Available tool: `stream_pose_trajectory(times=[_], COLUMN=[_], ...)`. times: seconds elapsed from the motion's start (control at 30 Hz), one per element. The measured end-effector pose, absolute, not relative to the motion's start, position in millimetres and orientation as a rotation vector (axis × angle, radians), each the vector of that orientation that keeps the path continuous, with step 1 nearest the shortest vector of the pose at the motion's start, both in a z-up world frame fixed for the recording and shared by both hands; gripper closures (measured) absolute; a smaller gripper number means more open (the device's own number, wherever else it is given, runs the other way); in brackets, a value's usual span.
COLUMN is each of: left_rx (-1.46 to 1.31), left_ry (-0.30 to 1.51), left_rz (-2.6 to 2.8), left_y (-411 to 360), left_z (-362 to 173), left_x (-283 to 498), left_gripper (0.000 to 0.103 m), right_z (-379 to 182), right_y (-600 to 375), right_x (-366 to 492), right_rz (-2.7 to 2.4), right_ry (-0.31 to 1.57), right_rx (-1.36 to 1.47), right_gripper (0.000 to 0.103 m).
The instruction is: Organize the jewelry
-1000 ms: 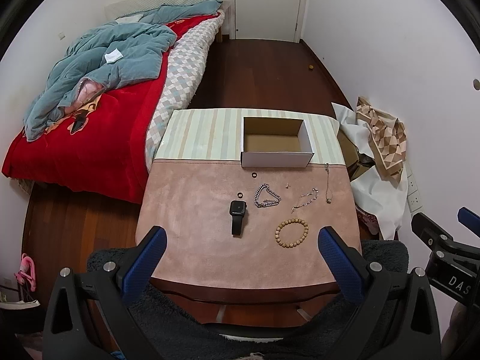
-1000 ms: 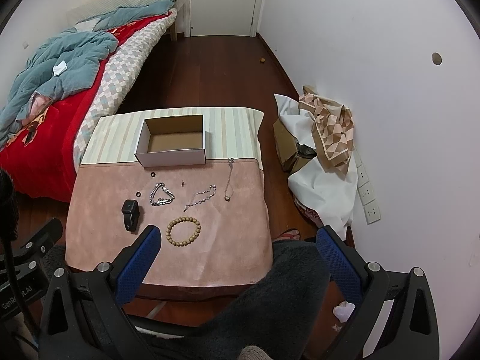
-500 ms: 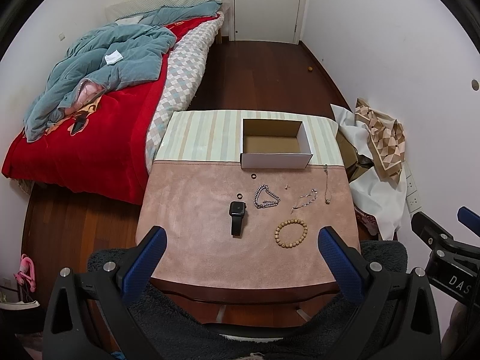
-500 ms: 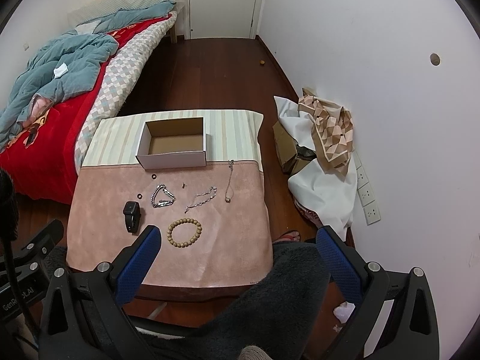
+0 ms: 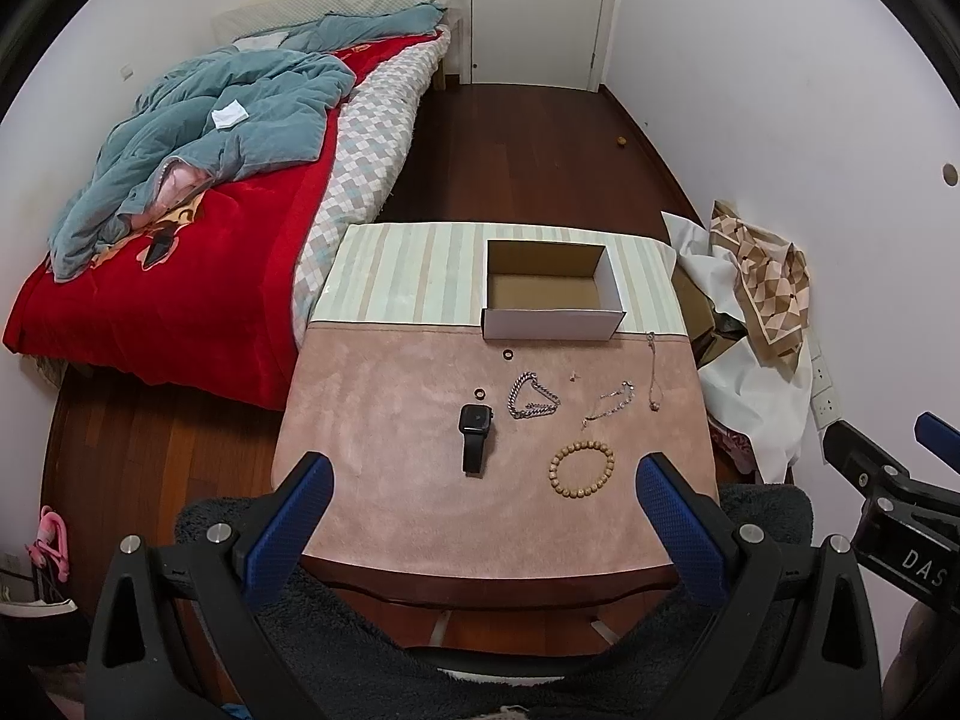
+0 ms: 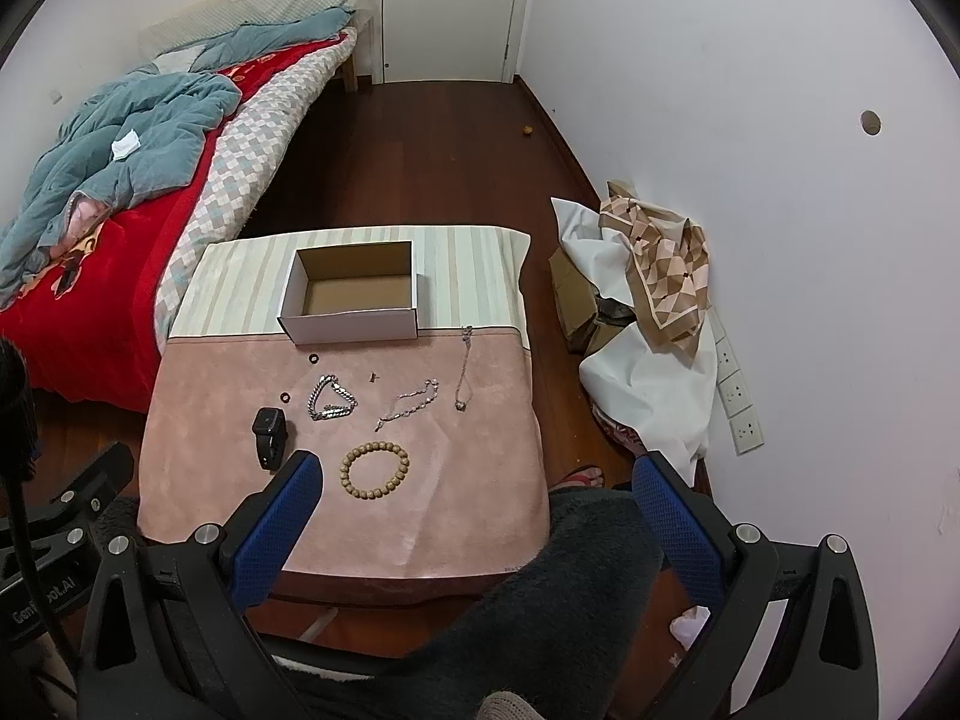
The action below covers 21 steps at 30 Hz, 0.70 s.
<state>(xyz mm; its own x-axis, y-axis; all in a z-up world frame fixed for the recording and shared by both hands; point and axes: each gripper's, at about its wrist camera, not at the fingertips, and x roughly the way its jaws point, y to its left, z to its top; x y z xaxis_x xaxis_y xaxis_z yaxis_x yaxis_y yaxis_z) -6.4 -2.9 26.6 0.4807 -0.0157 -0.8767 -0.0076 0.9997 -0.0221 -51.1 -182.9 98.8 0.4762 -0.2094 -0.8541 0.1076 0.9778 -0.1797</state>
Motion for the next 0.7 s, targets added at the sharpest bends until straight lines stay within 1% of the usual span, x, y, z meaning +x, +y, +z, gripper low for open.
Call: stream_pose_trajectory(times=[0.27,0.4,0.53,0.7], left_rx=[-0.024,0.010,0.047,0.084], left_ry=[1.067,1.080,1.090,1.139], left_rz=[-0.004,0.034,0.084,0.140], left_y=[-1,-2,4,16], left_z=[25,14,-9,-47], left_x=[-8,2,21,48], left_gripper=[0.000,0.000,0.000,0.000], right_z=[95,84,62,17], right_y=[-185,-190,-198,-206], right_x=[-48,-40,-23,5], right_rz=[-0.199,-0.211,-0.215,-0.220], right_ry=[1.060,1.077,1.113,1.195], right_rx=[-0.095,-0.089,-0.060,-0.035], right_gripper=[0.000,0.000,0.000,0.000])
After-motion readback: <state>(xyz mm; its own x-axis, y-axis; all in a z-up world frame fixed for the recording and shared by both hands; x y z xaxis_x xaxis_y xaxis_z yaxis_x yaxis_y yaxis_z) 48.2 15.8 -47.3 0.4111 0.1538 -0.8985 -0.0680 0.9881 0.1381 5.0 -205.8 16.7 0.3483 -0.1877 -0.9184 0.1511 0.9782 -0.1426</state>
